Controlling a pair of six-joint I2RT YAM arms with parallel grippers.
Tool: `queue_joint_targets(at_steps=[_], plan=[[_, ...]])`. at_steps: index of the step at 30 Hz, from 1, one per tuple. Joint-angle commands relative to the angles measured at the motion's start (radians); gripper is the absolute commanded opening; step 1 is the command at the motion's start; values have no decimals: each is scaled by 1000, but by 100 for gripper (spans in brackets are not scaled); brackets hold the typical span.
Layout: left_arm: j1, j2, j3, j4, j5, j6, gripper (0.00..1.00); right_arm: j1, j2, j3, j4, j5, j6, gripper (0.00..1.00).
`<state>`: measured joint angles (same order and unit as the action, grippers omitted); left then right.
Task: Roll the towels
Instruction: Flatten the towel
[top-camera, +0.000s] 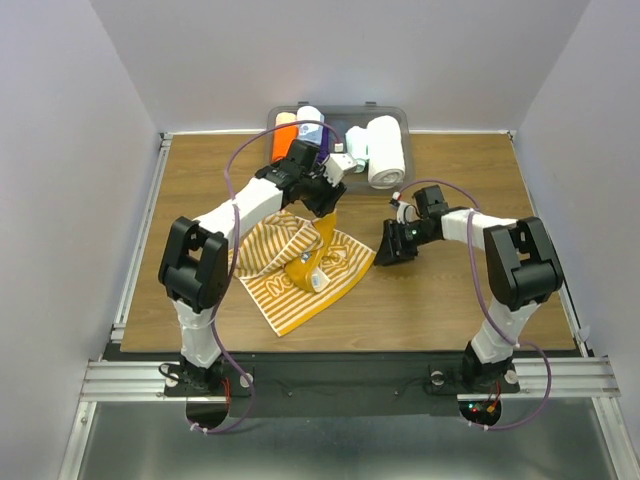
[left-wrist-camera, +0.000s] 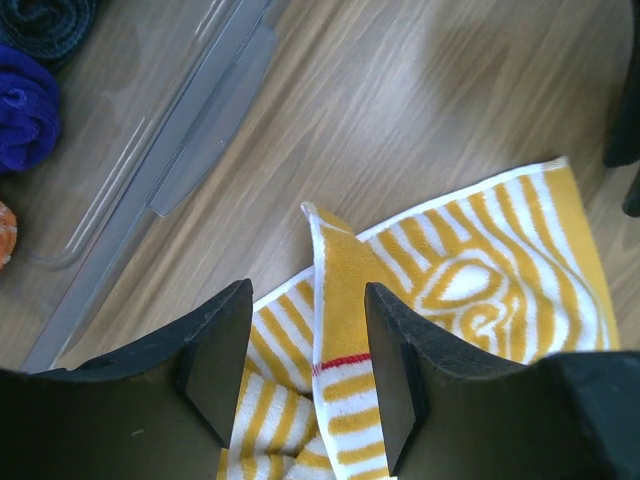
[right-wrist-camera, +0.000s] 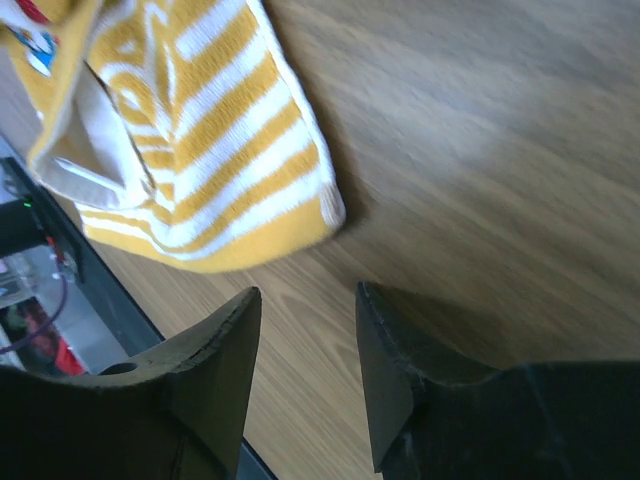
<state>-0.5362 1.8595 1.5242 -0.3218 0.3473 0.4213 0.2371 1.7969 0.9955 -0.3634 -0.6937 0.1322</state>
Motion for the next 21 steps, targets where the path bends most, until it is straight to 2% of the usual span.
queue_joint_targets(at_steps=[1, 12, 13, 15, 16, 17, 18, 19, 20, 21], plan=[[-5, 24, -12, 64, -54, 8, 60, 25, 59, 32, 103, 34, 49, 49], [-42, 101, -15, 93, -67, -6, 62, 56, 136, 41, 202, 48, 110, 46], [-44, 107, -12, 95, -62, -9, 62, 57, 147, 43, 214, 48, 113, 43], [-44, 122, -4, 96, -47, -16, 59, 57, 157, 49, 222, 45, 118, 31], [-44, 128, -1, 93, -44, -18, 57, 59, 163, 52, 222, 45, 119, 24], [-44, 132, -1, 90, -44, -16, 54, 57, 163, 55, 222, 46, 118, 11], [-44, 132, 5, 89, -48, -24, 46, 59, 160, 54, 224, 57, 109, 4], [-42, 127, 4, 89, -47, -23, 42, 59, 156, 51, 222, 65, 106, 1], [-42, 121, 2, 84, -50, -24, 32, 59, 136, 42, 222, 77, 101, 1], [-42, 94, -1, 82, -54, -26, 28, 59, 124, 34, 222, 82, 95, 1]])
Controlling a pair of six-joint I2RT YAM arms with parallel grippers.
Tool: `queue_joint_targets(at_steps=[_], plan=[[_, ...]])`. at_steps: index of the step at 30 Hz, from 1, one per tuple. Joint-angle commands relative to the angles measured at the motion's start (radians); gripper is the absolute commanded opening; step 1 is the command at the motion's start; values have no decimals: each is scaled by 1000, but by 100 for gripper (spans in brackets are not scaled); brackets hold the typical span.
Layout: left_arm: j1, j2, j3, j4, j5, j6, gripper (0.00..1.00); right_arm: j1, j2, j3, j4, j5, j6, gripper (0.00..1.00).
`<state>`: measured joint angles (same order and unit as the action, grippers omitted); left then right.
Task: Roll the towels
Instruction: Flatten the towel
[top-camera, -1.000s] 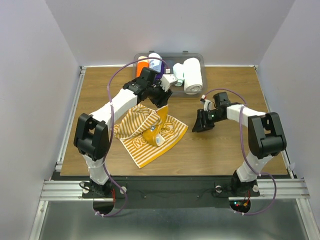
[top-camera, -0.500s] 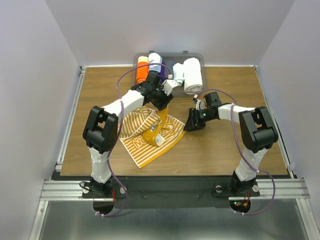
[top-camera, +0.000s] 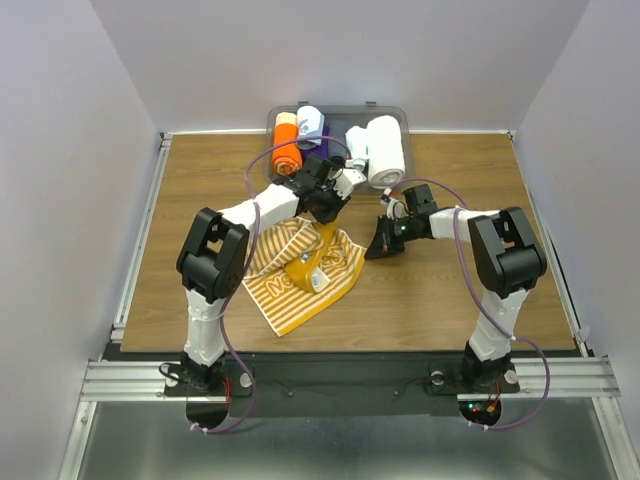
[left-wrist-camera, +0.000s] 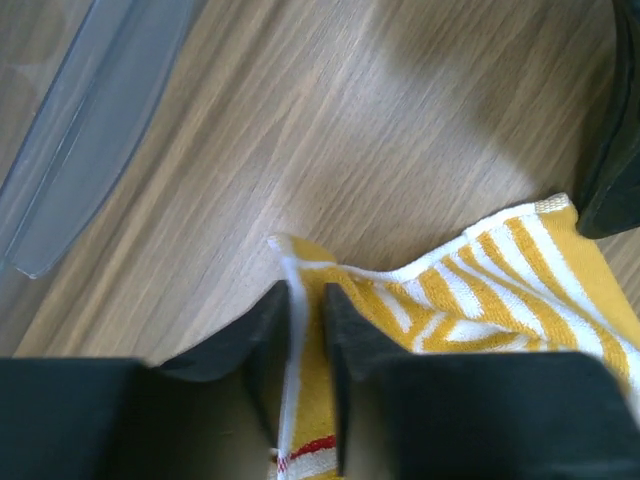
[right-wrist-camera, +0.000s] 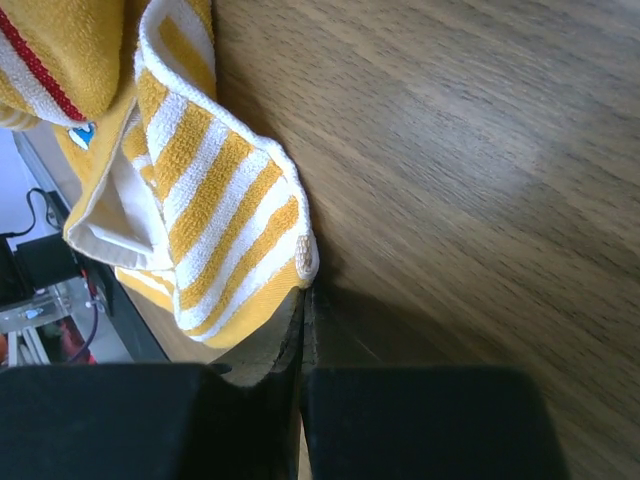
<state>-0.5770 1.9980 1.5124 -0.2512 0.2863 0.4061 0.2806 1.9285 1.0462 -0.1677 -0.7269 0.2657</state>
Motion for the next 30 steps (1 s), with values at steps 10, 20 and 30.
queue_joint_targets(at_steps=[10, 20, 30], plan=[[115, -387, -81, -26, -18, -13, 0, -11, -247, -118, -13, 184, -101, 0], [403, -662, -322, -177, -67, 112, 0, -75, -332, -149, -150, 196, -190, 1], [736, -832, -635, -197, -160, 333, 0, -106, -349, -138, -225, 219, -256, 0]])
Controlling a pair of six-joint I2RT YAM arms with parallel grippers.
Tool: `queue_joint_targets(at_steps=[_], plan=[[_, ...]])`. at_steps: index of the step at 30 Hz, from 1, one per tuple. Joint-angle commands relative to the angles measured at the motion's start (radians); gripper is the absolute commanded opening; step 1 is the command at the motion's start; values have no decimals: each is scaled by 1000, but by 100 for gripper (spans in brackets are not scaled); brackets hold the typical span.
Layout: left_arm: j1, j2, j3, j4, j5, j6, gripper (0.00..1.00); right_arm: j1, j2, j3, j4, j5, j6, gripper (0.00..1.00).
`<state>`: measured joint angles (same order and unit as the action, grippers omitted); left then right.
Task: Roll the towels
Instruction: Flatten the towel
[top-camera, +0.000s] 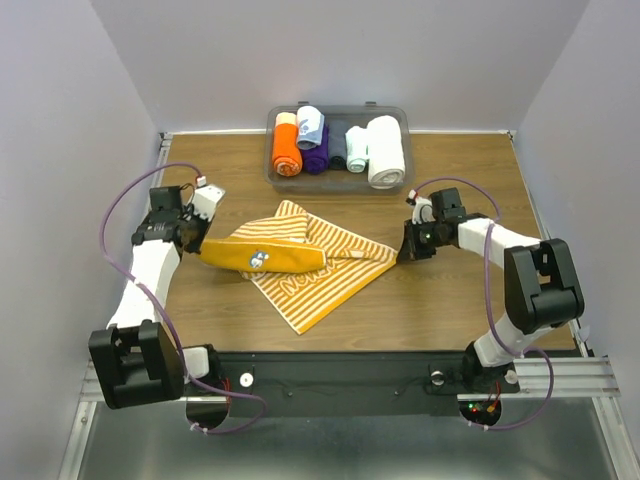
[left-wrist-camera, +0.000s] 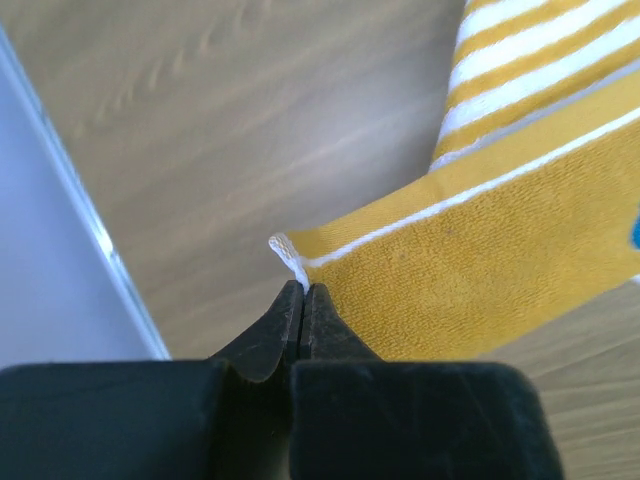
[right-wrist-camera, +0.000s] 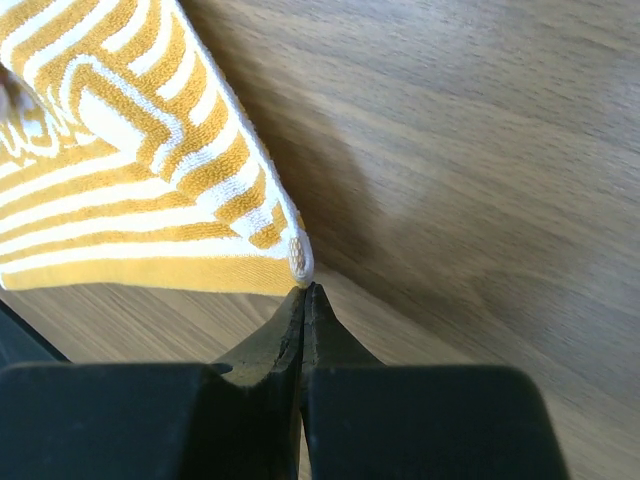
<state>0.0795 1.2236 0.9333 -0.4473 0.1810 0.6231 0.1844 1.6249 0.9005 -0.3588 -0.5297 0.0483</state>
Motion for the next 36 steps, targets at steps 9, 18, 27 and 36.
queue_joint_targets(at_steps=[9, 18, 27, 36], plan=[[172, 25, -108, 23, -186, 200, 22, -33, -57, 11, -63, 30, -94, 1], [-9, 57, 231, -386, 431, 481, 95, -33, -71, 29, -78, -27, -136, 1], [-345, 296, 306, -209, 373, 244, 85, -33, -65, 26, -83, -62, -153, 1], [-509, 522, 426, -185, 322, 242, 80, -33, -59, 29, -83, -82, -148, 0]])
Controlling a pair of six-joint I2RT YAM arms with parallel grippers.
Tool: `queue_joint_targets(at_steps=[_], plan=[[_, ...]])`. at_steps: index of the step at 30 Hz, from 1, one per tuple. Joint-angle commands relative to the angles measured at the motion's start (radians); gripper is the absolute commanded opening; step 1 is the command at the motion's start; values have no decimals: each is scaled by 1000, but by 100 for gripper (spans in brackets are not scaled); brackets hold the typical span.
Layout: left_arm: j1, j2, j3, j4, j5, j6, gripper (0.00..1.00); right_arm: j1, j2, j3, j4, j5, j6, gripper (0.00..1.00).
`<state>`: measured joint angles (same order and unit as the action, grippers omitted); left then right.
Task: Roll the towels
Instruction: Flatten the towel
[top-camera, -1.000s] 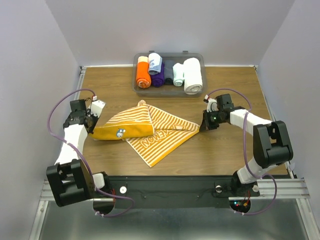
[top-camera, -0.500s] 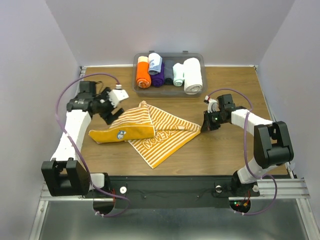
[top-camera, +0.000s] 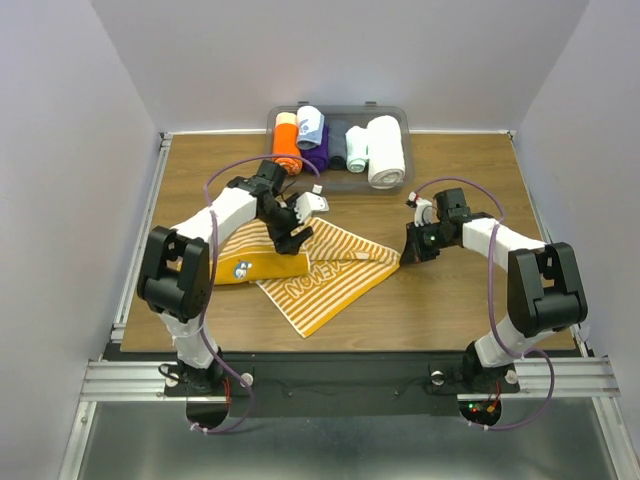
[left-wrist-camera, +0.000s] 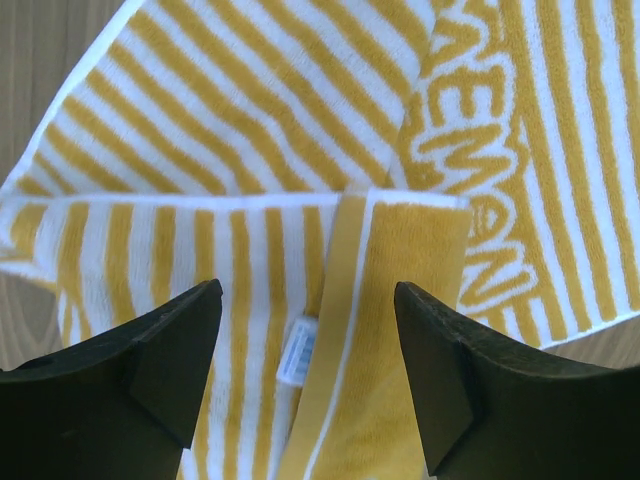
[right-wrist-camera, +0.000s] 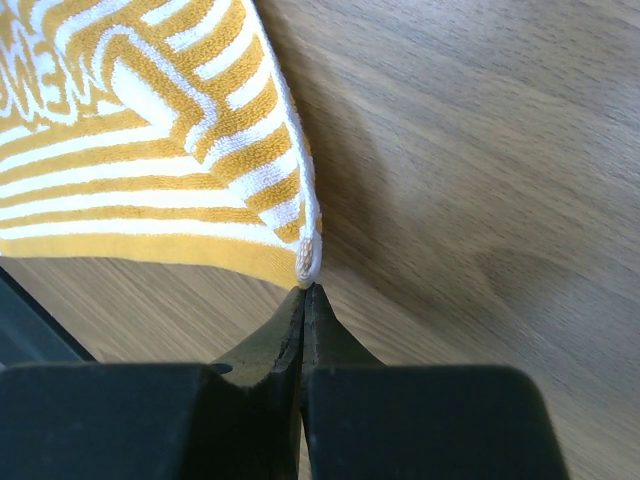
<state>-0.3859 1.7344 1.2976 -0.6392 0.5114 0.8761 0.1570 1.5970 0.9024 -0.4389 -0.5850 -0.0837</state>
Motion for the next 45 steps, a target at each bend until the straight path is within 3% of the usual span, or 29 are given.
queue_joint_targets(at_steps=[1, 11, 19, 26, 30, 37, 42, 45], plan=[[-48, 43, 78, 7, -11, -8, 80, -7, -34, 29, -1, -29, -16, 1], [-73, 178, 172, -34, 16, 1, 77, -5, -42, 16, -4, -15, -25, 0], [-85, 154, 131, -114, 104, 57, 71, -7, -29, 13, -4, -9, -31, 1], [-85, 148, 86, -109, 73, 47, 67, -5, -20, 16, -4, -13, -30, 1], [-87, 156, 89, -126, 79, 55, 59, -7, -28, 15, -4, -9, -31, 1], [-76, 73, 161, -151, 151, 28, 66, -7, -32, 13, -6, -9, -33, 1], [-62, 73, 282, -257, 206, 12, 65, -7, -35, 13, -4, -10, -34, 1], [-56, 76, 281, -292, 207, 18, 64, -5, -39, 12, -6, -10, -34, 0]])
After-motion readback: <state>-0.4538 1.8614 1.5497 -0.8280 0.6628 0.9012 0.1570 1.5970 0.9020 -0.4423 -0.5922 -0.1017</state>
